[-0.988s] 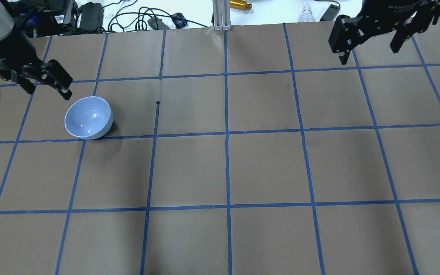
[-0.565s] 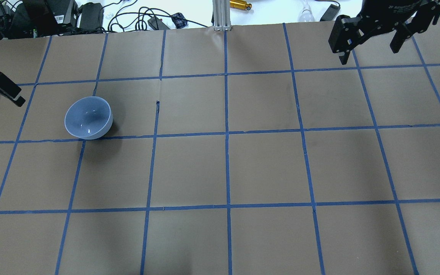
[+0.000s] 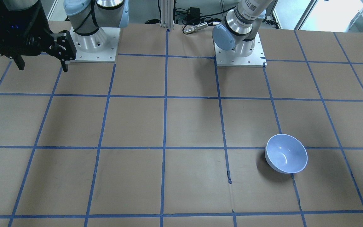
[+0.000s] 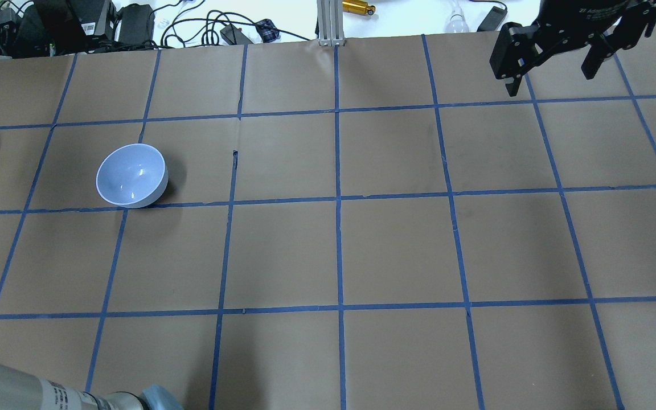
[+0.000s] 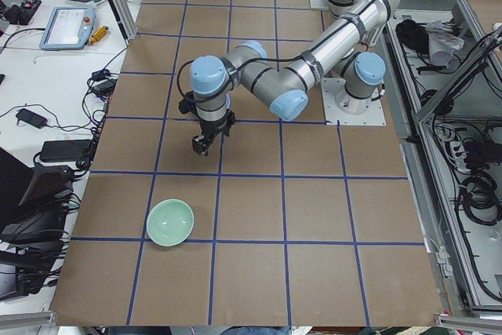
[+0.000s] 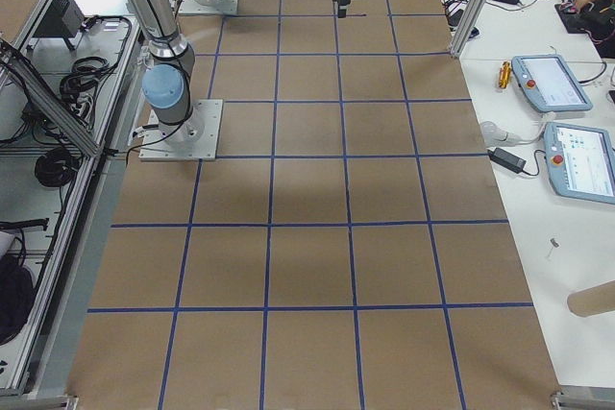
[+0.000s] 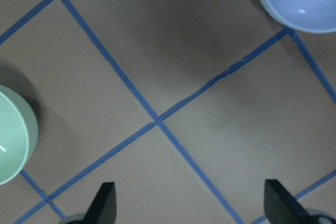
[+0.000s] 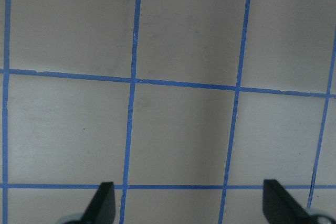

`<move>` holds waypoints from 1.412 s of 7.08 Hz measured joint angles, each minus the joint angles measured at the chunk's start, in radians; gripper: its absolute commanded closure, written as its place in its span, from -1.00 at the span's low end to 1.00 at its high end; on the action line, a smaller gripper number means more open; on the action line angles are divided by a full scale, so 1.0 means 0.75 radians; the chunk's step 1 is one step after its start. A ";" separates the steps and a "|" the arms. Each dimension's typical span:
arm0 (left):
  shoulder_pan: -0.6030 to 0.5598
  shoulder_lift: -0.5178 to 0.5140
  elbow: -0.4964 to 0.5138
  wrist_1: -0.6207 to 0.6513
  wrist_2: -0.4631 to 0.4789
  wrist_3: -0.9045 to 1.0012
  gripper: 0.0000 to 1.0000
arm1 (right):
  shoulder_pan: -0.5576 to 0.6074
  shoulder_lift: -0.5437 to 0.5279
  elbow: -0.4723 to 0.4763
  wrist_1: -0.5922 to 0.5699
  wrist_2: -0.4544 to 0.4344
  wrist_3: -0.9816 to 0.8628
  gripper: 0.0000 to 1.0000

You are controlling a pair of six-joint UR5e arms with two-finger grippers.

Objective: Stack green bowl on blue bowl

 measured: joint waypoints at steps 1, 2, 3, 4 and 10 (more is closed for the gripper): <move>0.036 -0.083 0.071 0.011 -0.002 0.158 -1.00 | 0.000 0.000 0.000 0.000 0.000 0.000 -1.00; 0.070 -0.175 0.144 0.015 0.000 0.316 -1.00 | 0.000 0.000 0.000 0.000 0.000 0.000 -1.00; 0.096 -0.253 0.213 0.016 0.001 0.463 -1.00 | 0.000 0.000 0.000 0.000 0.000 0.000 -1.00; 0.109 -0.328 0.290 0.017 0.002 0.615 -1.00 | 0.000 0.000 0.000 0.000 0.000 0.000 -1.00; 0.119 -0.626 0.534 0.019 -0.009 0.924 -1.00 | 0.000 0.000 0.000 0.000 0.000 0.000 -1.00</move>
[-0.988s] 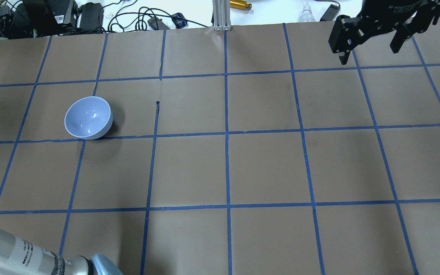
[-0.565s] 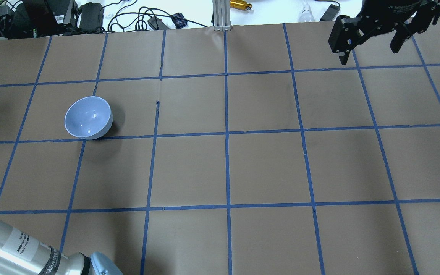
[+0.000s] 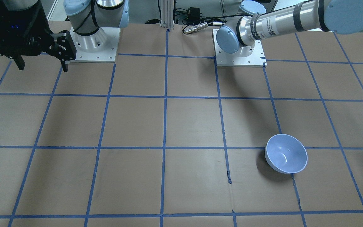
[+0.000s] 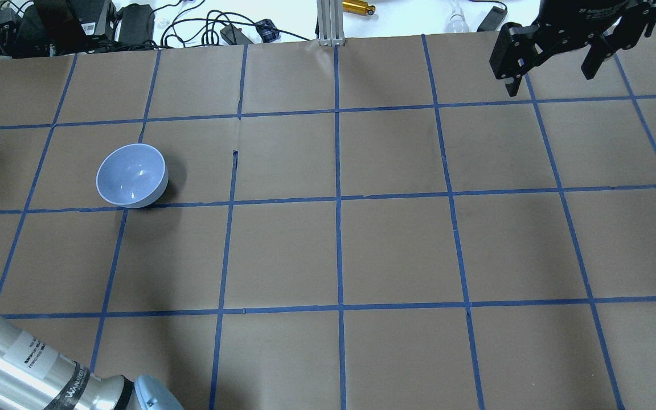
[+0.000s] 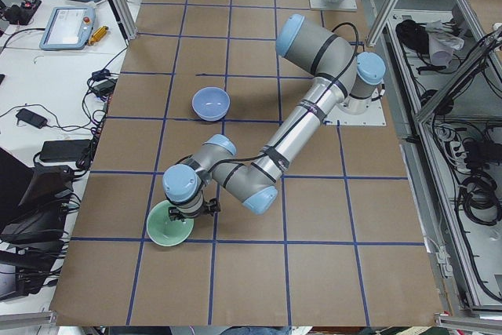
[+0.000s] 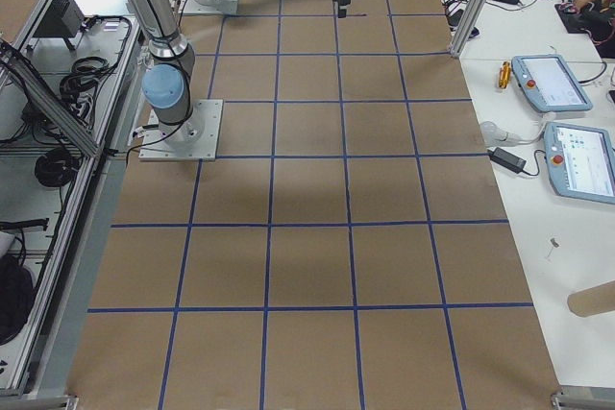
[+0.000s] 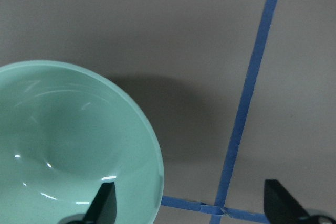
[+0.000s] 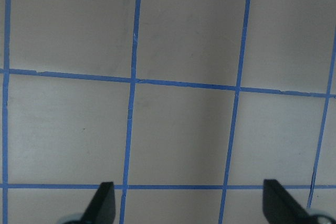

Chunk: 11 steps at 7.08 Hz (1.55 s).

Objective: Stack green bowl on blue bowl

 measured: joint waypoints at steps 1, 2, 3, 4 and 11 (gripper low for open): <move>0.000 -0.021 0.013 0.000 0.000 0.024 -0.98 | 0.000 0.000 0.000 0.000 0.000 0.000 -1.00; 0.000 -0.039 0.027 0.000 -0.001 0.033 -0.96 | 0.000 0.000 0.000 0.000 0.000 0.000 -1.00; 0.000 -0.056 0.038 0.000 0.000 0.034 -0.95 | 0.000 0.000 0.000 0.000 0.000 0.000 -1.00; 0.000 -0.069 0.043 0.000 0.004 0.033 -0.95 | 0.000 0.000 0.000 0.000 0.000 0.000 -1.00; 0.000 -0.078 0.042 0.035 0.013 0.046 0.66 | 0.000 0.000 0.000 0.000 0.000 0.000 -1.00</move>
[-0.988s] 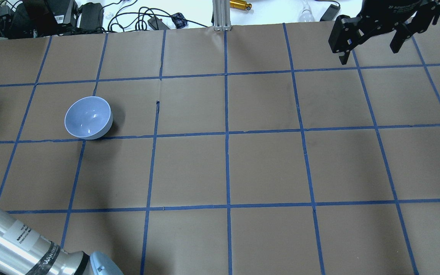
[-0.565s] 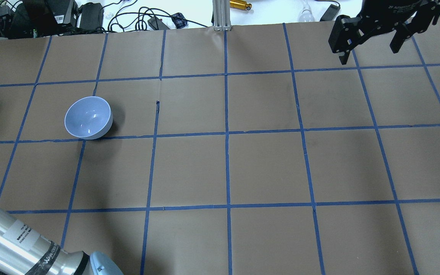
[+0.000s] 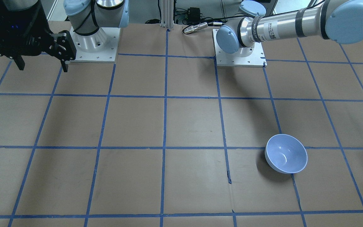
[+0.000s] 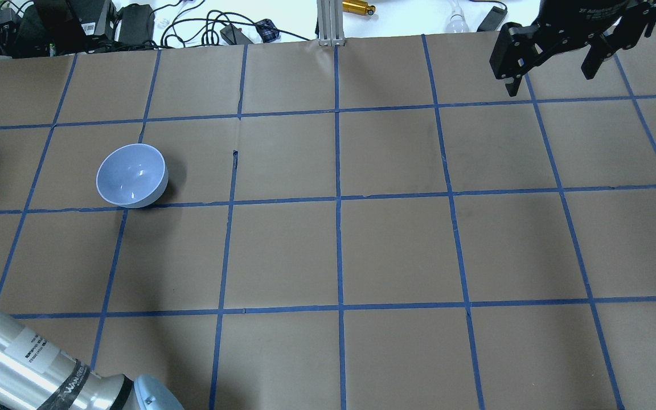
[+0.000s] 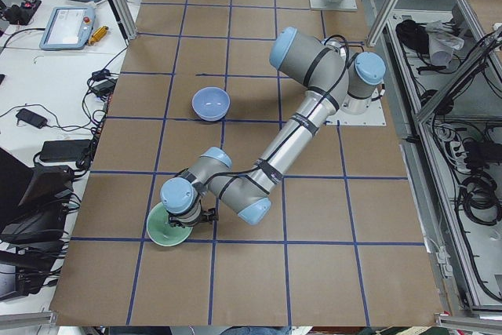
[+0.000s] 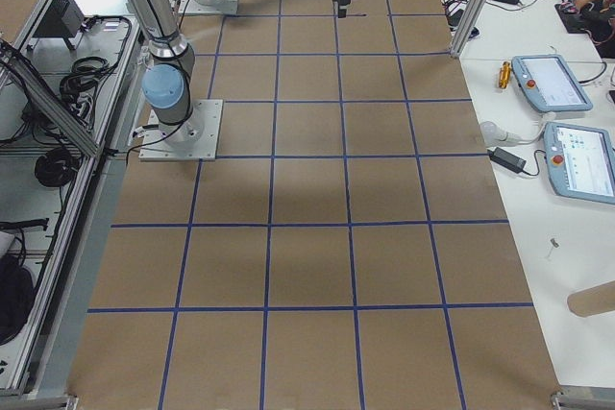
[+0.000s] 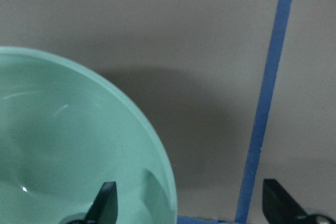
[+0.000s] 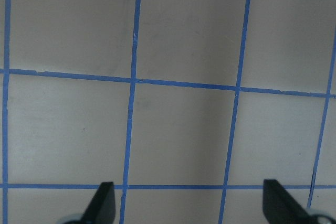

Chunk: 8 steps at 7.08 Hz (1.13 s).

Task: Stack green bowl on blue bowl
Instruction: 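Close the left gripper on the green bowl's rim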

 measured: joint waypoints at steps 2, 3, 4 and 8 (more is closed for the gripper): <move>-0.001 0.001 -0.004 0.025 -0.004 0.026 1.00 | 0.000 0.000 0.000 0.000 0.000 0.000 -1.00; -0.002 0.002 -0.005 0.027 -0.005 0.032 1.00 | 0.000 0.000 0.000 0.000 0.000 0.000 -1.00; -0.003 0.003 -0.007 0.029 -0.006 0.035 1.00 | 0.000 0.000 0.000 0.000 0.000 0.000 -1.00; -0.005 0.007 -0.019 0.031 -0.007 0.060 1.00 | 0.000 0.000 0.000 0.000 0.000 0.000 -1.00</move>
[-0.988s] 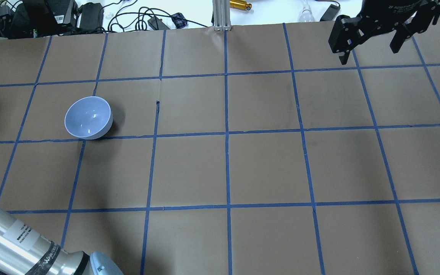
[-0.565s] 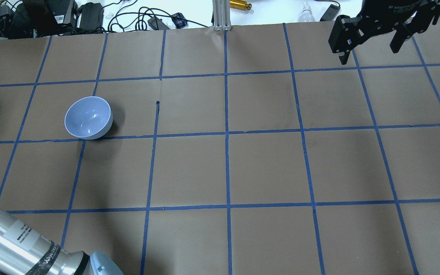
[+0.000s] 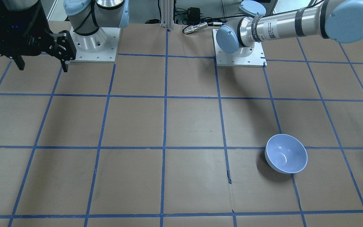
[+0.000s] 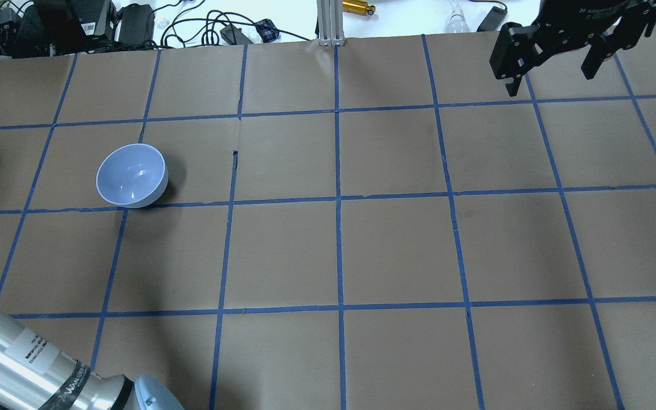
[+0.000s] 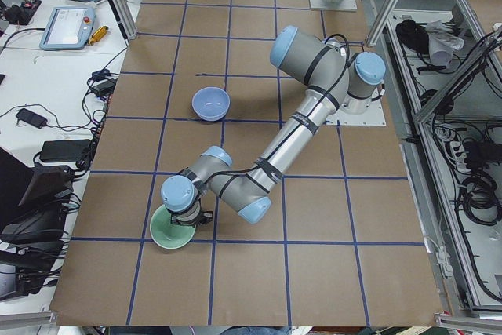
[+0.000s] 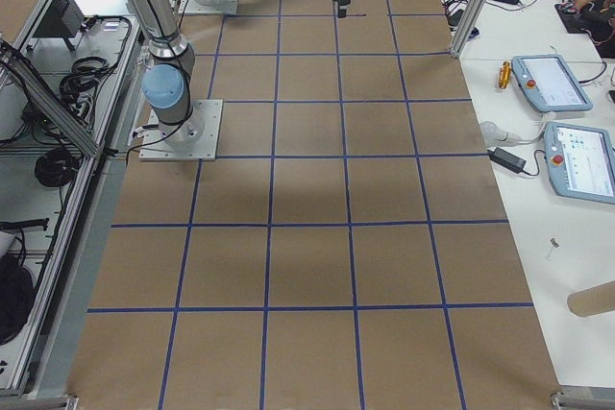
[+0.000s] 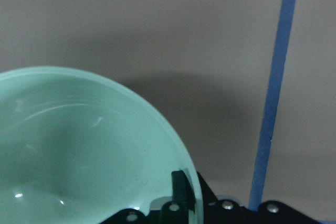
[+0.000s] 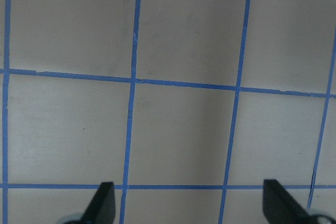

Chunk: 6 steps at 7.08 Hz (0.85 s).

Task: Stack green bowl on blue bowl
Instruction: 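Close the left gripper on the green bowl's rim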

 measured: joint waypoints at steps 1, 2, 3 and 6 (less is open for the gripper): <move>0.000 0.001 -0.004 0.001 -0.001 0.001 1.00 | 0.000 0.000 0.000 0.000 0.000 0.000 -1.00; 0.000 0.001 -0.007 0.003 -0.001 0.002 1.00 | 0.000 0.000 0.000 0.000 0.000 0.000 -1.00; -0.002 0.005 -0.008 0.002 -0.003 0.001 1.00 | 0.000 0.000 0.000 0.000 0.000 0.000 -1.00; -0.038 0.098 -0.033 -0.053 0.002 -0.002 1.00 | 0.000 0.000 0.000 0.000 0.000 0.000 -1.00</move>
